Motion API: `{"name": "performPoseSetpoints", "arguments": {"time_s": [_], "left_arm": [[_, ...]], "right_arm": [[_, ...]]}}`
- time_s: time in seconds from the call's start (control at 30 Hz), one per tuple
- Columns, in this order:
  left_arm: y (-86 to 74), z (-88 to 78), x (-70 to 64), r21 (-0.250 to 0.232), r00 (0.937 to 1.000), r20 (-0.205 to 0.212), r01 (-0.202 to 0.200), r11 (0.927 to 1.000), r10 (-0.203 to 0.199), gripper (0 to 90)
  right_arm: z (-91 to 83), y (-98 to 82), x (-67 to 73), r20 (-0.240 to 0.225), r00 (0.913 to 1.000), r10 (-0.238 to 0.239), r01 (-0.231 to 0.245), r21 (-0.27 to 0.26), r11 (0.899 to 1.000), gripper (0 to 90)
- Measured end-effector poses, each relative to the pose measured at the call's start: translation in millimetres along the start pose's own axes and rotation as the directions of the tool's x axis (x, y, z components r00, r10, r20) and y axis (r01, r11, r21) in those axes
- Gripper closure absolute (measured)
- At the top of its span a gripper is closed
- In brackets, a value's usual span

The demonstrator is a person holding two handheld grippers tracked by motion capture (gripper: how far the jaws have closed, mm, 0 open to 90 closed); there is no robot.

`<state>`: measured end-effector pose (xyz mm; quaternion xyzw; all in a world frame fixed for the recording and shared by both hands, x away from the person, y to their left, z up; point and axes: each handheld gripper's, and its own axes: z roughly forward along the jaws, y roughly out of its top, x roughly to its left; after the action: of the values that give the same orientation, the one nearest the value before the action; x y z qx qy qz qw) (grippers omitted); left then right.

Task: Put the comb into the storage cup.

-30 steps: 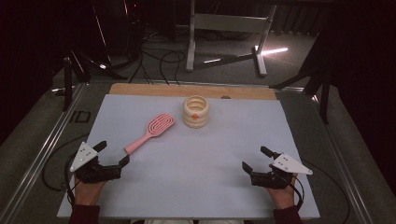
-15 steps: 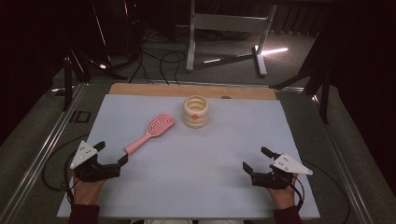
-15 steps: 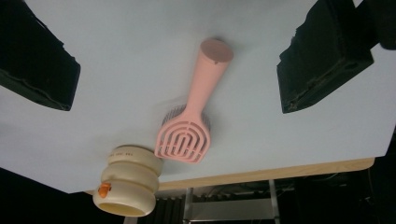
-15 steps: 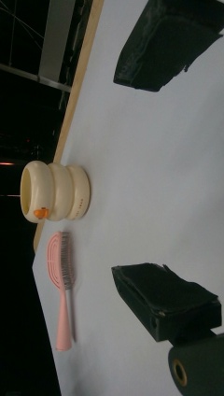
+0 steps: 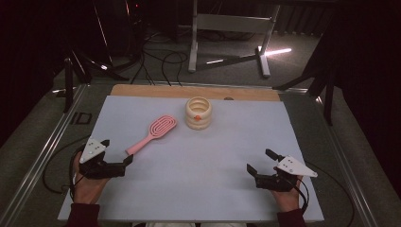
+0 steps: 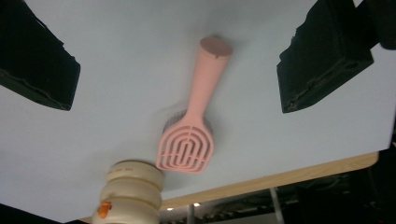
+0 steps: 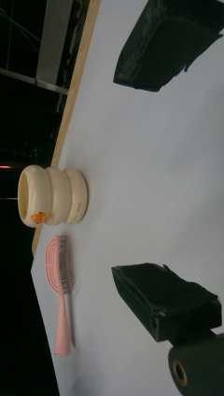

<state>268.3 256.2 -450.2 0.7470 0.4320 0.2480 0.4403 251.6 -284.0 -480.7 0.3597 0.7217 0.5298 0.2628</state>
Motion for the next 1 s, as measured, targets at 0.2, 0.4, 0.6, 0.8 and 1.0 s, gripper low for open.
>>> {"name": "performPoseSetpoints", "arguments": {"time_s": [0.2, 0.4, 0.6, 0.8, 1.0], "left_arm": [[15.0, 3.4, 4.5, 0.026, 0.9998, -0.008, -0.019, 0.9995, 0.02, 0.0], [27.3, 9.5, 7.3, 0.068, 0.9982, -0.02, -0.056, 0.9961, 0.057, 0.0], [34.6, 18.8, 10.0, 0.091, 0.9965, -0.037, -0.071, 0.9933, 0.075, 0.0], [42.3, 27.9, 14.4, 0.122, 0.9947, -0.042, -0.088, 0.9887, 0.094, 0.0], [47.5, 33.1, 21.6, 0.144, 0.9963, -0.037, -0.072, 0.9869, 0.078, 0.0]], "right_arm": [[0.7, -0.3, 0.5, 0.001, 1.0, 0.001, -0.001, 0.006, 1.0, 7.9], [0.0, -0.3, 0.2, 0.001, 1.0, 0.005, -0.005, 0.005, 1.0, 7.9], [0.9, -0.7, -0.8, 0.007, 1.0, 0.003, -0.003, 0.006, 1.0, 7.9], [0.4, -0.6, -0.9, 0.008, 1.0, 0.002, -0.002, 0.004, 1.0, 7.9], [0.4, -0.7, -1.3, 0.008, 1.0, 0.004, -0.004, 0.004, 1.0, 7.9]]}}
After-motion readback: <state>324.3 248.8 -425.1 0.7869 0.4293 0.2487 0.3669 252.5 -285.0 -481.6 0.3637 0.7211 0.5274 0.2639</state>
